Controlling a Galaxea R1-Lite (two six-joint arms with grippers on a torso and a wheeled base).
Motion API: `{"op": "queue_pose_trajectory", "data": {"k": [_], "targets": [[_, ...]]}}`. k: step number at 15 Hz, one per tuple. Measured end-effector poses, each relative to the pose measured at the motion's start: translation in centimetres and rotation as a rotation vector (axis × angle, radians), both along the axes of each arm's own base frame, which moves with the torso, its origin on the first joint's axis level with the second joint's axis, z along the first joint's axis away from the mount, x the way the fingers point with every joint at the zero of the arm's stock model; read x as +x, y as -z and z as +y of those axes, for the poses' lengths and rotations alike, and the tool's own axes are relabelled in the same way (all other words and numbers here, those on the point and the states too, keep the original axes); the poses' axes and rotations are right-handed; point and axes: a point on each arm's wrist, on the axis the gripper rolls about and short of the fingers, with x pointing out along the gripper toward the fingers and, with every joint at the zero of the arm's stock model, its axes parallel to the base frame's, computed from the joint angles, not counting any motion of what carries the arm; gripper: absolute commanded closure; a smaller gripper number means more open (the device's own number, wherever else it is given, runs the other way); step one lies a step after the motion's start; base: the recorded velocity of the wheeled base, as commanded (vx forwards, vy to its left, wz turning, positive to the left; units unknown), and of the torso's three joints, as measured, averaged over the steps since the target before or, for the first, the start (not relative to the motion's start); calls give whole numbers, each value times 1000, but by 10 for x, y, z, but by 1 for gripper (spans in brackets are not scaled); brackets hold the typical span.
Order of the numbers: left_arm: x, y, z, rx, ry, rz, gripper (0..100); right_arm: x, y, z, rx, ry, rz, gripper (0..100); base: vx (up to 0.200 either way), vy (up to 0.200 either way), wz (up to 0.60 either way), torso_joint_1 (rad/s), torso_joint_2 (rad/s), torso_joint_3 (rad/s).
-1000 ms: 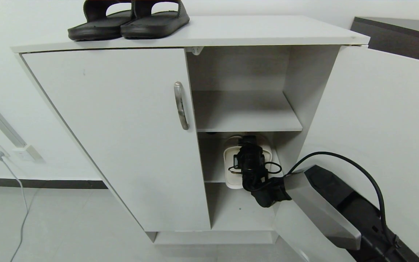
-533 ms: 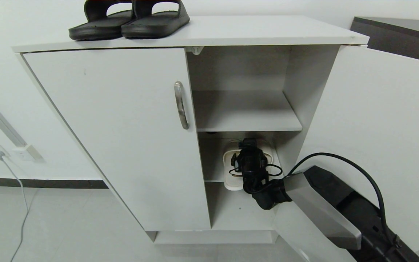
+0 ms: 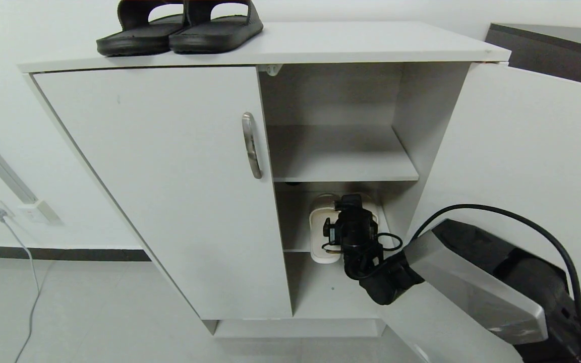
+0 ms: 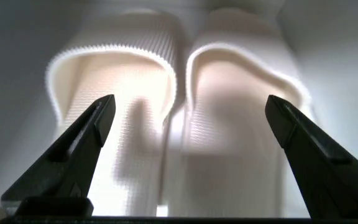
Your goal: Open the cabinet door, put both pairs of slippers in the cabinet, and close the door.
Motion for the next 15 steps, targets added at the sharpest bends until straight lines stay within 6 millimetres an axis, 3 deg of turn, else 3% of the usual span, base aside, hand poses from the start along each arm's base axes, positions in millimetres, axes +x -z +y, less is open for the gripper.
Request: {"op": "queue_pose_trajectory", "data": {"k": [6,11,15], "targets": [[0,0,0,0,0,0,100,-54,-21,-21,1,-18,35,0,0,0,0,0,0,0],[0,0,0,0,1,0,100,-123,-29,-34,25,-106,132,0,0,0,0,0,0,0],[0,0,0,0,2,0,100,-143,-42,-30,38,-153,121,0,-150,0,0,1,2,-1]]}}
